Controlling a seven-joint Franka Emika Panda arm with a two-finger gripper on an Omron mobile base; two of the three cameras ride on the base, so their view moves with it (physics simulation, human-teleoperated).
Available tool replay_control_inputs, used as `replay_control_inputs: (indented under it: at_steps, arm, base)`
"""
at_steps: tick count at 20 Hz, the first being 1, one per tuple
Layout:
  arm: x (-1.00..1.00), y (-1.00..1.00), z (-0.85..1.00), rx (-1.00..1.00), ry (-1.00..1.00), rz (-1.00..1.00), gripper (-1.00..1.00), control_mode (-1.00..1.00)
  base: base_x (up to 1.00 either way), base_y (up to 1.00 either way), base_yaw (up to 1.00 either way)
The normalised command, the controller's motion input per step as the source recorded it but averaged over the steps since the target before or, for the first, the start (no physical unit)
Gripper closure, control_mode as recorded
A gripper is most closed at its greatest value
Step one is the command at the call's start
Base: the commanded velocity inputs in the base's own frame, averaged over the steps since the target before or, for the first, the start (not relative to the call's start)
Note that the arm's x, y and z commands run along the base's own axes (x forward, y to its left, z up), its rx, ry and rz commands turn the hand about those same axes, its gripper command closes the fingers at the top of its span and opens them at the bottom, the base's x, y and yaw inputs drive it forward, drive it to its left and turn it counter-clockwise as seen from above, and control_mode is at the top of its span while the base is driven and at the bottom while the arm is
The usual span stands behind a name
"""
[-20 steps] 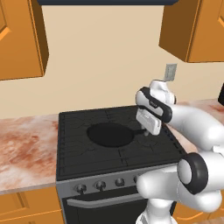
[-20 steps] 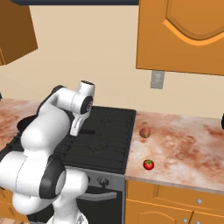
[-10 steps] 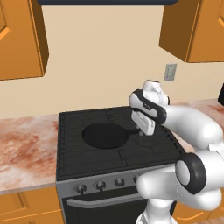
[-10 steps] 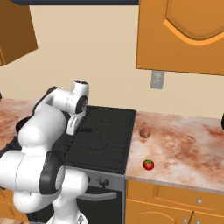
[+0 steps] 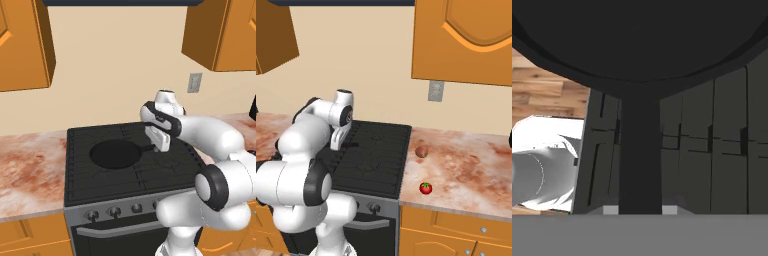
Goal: Place the pan on the front left burner on the stove. Then place the tomato and the onion in the pan and turn on the front left burner.
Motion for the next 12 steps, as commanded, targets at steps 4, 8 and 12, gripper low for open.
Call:
replay_control_inputs:
  at_steps: [4,8,12]
  arm:
    - [0.1,0.03,-0.09,-0.03,0.0,0.0,1.0,-1.0]
    - [0.12,0.0,-0.15,-0.03,0.0,-0.01,1.0,-1.0]
    - [0.12,0.01,-0.15,-0.02,0.0,-0.03,1.0,-1.0]
  base:
    - [0.0,0.0,0.0]
    - [0.0,0.0,0.0]
    - [0.0,0.0,0.0]
